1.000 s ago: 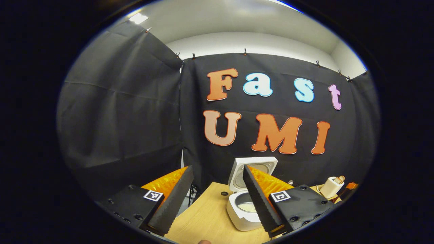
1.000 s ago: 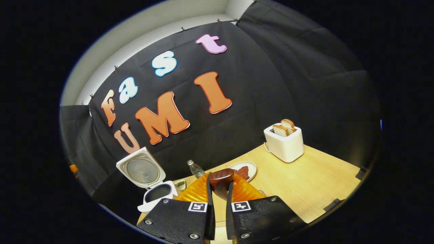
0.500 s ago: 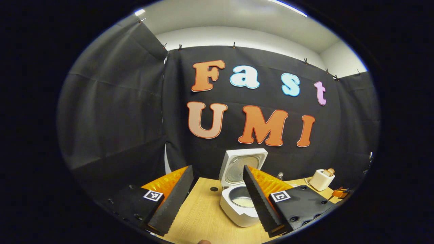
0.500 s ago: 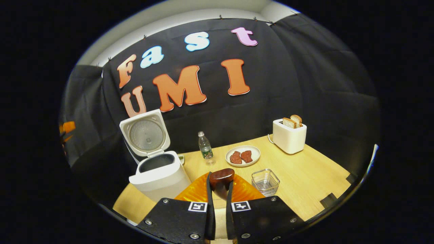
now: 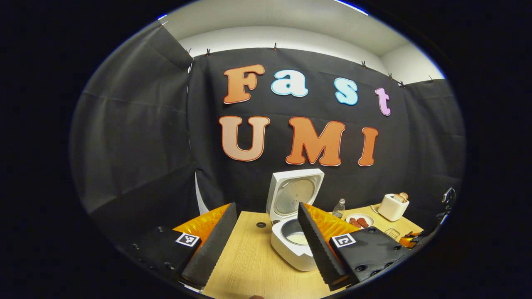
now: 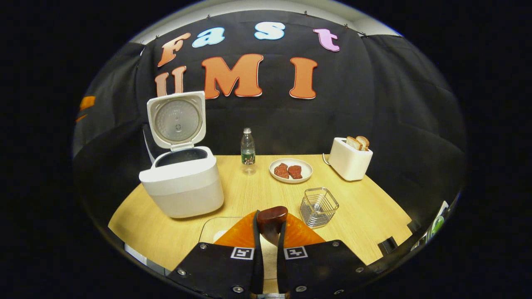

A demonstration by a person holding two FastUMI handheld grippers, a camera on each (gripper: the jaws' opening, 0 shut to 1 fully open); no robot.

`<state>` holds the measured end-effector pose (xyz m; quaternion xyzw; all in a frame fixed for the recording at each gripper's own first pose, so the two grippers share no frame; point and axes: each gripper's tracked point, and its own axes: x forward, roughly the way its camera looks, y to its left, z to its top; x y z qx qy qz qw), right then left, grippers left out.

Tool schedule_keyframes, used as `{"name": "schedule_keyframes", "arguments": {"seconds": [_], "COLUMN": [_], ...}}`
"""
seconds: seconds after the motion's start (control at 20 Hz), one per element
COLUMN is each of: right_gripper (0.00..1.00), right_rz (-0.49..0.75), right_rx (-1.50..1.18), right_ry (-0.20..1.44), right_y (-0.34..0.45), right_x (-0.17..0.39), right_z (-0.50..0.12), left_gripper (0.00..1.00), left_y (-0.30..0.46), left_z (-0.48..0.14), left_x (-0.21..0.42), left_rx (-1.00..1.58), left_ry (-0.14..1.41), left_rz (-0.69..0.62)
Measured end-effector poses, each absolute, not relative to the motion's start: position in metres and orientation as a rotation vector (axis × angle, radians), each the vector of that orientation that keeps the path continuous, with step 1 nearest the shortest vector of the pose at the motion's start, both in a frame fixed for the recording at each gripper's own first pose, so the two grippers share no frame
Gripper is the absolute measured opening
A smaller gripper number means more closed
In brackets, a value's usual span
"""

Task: Close the left gripper, press the button to open the rice cooker; take a wooden spoon from the chopstick holder with the right hand, scoop a spoonful of rice and pour it into the rice cooker, then put the wooden spoon back into the chopstick holder.

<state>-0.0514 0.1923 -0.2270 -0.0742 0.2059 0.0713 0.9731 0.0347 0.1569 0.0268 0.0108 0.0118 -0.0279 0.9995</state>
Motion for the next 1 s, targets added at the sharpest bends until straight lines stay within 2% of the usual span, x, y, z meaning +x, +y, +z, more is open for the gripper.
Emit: {"name": "schedule_keyframes", "arguments": {"seconds": [0.15,0.6,0.75,1.0], "right_gripper": [0.12,0.12,0.12,0.12], "right_rz": [0.201,0.088,0.084,0.055], "right_rx": [-0.14,0.191,0.381,0.506], "right_ry": [0.412,0.41,0.424,0.41], "right_y": [0.202,0.193,0.197,0.189], "right_x": [-0.067,-0.075,-0.076,-0.067], "right_z": [-0.242,-0.244,-0.245,-0.246], "left_gripper": [1.0,1.0,1.0,1.0], "left_y": [0.157,0.168,0.17,0.166], "left_z": [0.023,0.008,0.005,0.003], "left_x": [0.036,0.039,0.041,0.045], "left_rx": [0.007,-0.013,-0.024,-0.044], "left_ry": [0.031,0.059,0.068,0.073], "left_rz": [-0.061,-0.052,-0.051,-0.066]}}
